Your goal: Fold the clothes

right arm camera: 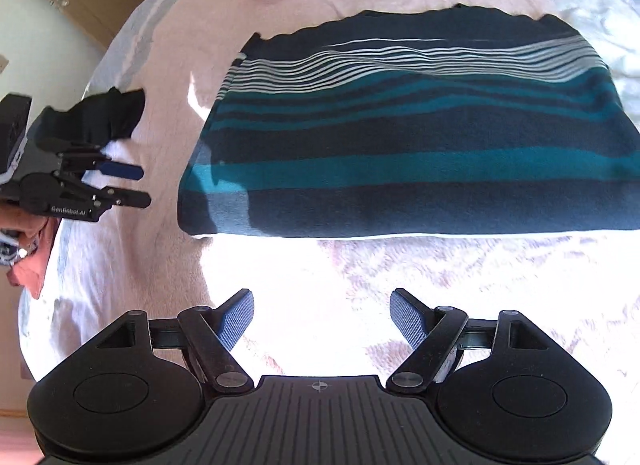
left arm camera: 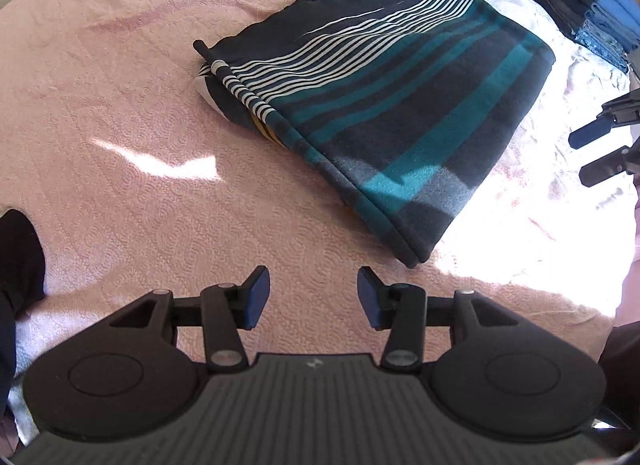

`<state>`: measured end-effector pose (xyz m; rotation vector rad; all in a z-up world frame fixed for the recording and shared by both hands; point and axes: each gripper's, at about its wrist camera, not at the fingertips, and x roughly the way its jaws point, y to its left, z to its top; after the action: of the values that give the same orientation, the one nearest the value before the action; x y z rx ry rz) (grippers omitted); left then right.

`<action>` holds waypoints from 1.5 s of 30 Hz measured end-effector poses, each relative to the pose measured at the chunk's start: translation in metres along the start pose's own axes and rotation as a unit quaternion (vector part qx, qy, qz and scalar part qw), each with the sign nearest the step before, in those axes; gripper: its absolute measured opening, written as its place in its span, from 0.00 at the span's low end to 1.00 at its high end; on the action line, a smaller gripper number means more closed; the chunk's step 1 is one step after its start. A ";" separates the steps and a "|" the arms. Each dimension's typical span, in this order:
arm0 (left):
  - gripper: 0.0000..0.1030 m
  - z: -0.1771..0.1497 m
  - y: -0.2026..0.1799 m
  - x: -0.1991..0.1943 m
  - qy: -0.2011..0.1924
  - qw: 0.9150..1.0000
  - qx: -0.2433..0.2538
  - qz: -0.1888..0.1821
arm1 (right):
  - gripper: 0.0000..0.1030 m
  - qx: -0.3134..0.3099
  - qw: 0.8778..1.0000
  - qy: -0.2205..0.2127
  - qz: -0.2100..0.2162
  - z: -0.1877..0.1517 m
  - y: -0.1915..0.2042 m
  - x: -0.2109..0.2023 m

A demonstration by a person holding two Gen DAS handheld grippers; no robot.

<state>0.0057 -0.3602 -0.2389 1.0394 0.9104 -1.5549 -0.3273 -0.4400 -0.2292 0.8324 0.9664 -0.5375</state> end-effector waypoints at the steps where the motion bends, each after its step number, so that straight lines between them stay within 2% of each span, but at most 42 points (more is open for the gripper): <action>1: 0.42 0.001 -0.003 -0.001 0.001 1.000 0.001 0.003 | 0.76 0.000 1.000 -0.001 0.004 0.000 -0.001 -0.003; 3: 0.43 0.001 -0.007 -0.004 0.001 1.000 0.005 0.006 | 0.76 -0.013 1.000 0.001 0.002 0.000 0.000 -0.006; 5: 0.47 0.000 -0.011 -0.005 0.002 1.000 0.025 0.011 | 0.76 -0.045 0.999 0.013 -0.018 0.002 0.008 -0.005; 7: 0.54 -0.001 -0.013 -0.005 0.002 0.998 0.052 0.019 | 0.76 -0.083 0.996 0.014 -0.032 0.000 0.021 -0.003; 8: 0.63 -0.002 -0.015 -0.005 -0.002 0.997 0.075 0.024 | 0.76 -0.096 0.995 0.011 -0.033 0.000 0.026 -0.001; 9: 0.69 -0.003 -0.015 -0.003 -0.007 0.994 0.100 0.032 | 0.76 -0.108 0.994 0.008 -0.033 -0.001 0.032 0.002; 11: 0.75 -0.004 -0.012 0.002 -0.016 0.986 0.158 0.047 | 0.76 -0.137 0.990 -0.002 -0.038 -0.003 0.046 0.008; 13: 0.78 -0.003 -0.007 0.010 -0.023 0.972 0.223 0.067 | 0.76 -0.181 0.982 -0.024 -0.057 -0.005 0.067 0.018; 15: 0.79 -0.003 -0.001 0.019 -0.035 0.953 0.290 0.084 | 0.76 -0.240 0.966 -0.039 -0.084 -0.008 0.093 0.033; 17: 0.81 -0.001 0.007 0.026 -0.049 0.930 0.353 0.096 | 0.75 -0.298 0.947 -0.052 -0.109 -0.011 0.117 0.052; 20: 0.83 0.004 0.020 0.035 -0.075 0.901 0.417 0.099 | 0.75 -0.377 0.915 -0.052 -0.137 -0.019 0.145 0.088; 22: 0.84 0.009 0.028 0.040 -0.093 0.890 0.436 0.098 | 0.71 -0.422 0.893 -0.049 -0.150 -0.025 0.155 0.111; 23: 0.84 0.011 0.032 0.042 -0.101 0.888 0.439 0.095 | 0.66 -0.441 0.882 -0.047 -0.157 -0.027 0.158 0.123; 24: 0.84 0.013 0.035 0.044 -0.109 0.886 0.441 0.092 | 0.57 -0.449 0.877 -0.047 -0.161 -0.027 0.160 0.131; 25: 0.84 0.014 0.038 0.047 -0.116 0.886 0.440 0.089 | 0.53 -0.457 0.872 -0.050 -0.168 -0.026 0.162 0.138; 27: 0.86 0.016 0.043 0.054 -0.125 0.884 0.442 0.083 | 0.51 -0.476 0.858 -0.051 -0.185 -0.025 0.164 0.153; 28: 0.87 0.015 0.044 0.058 -0.129 0.881 0.447 0.085 | 0.51 -0.487 0.850 -0.049 -0.194 -0.024 0.165 0.161; 29: 0.88 0.014 0.045 0.063 -0.132 0.877 0.453 0.087 | 0.51 -0.486 0.851 -0.048 -0.193 -0.021 0.164 0.163; 30: 0.88 0.012 0.044 0.068 -0.135 0.869 0.468 0.094 | 0.50 -0.483 0.853 -0.048 -0.191 -0.018 0.161 0.165; 31: 0.88 0.009 0.043 0.074 -0.140 0.856 0.486 0.104 | 0.37 -0.480 0.856 -0.048 -0.188 -0.014 0.159 0.167; 32: 0.89 0.007 0.041 0.079 -0.145 0.843 0.505 0.115 | 0.31 -0.477 0.858 -0.047 -0.185 -0.011 0.157 0.169; 33: 0.91 0.005 0.039 0.085 -0.154 0.826 0.527 0.128 | 0.19 -0.458 0.870 -0.051 -0.174 -0.004 0.153 0.162; 35: 0.95 0.003 0.035 0.097 -0.181 0.785 0.572 0.155 | 0.14 -0.434 0.883 -0.063 -0.164 0.007 0.149 0.145; 39: 0.96 0.020 0.032 0.116 -0.183 0.753 0.613 0.153 | 0.14 -0.389 0.905 -0.086 -0.147 0.027 0.142 0.111; 42: 0.95 0.033 0.029 0.130 -0.184 0.729 0.642 0.151 | 0.13 -0.376 0.911 -0.091 -0.145 0.036 0.140 0.105; 43: 0.93 0.037 0.029 0.134 -0.184 0.720 0.652 0.150 | 0.13 -0.372 0.912 -0.092 -0.145 0.039 0.139 0.103; 44: 0.84 0.041 0.028 0.139 -0.184 0.712 0.661 0.149 | 0.13 -0.368 0.914 -0.093 -0.144 0.041 0.138 0.101; 45: 0.61 0.046 0.027 0.144 -0.185 0.703 0.671 0.148 | 0.13 -0.365 0.915 -0.092 -0.142 0.042 0.139 0.103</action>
<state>0.0074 -0.4549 -0.3593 1.5923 -0.8918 -1.9531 -0.1568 -0.3972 -0.2549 -0.0340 1.0145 -0.4403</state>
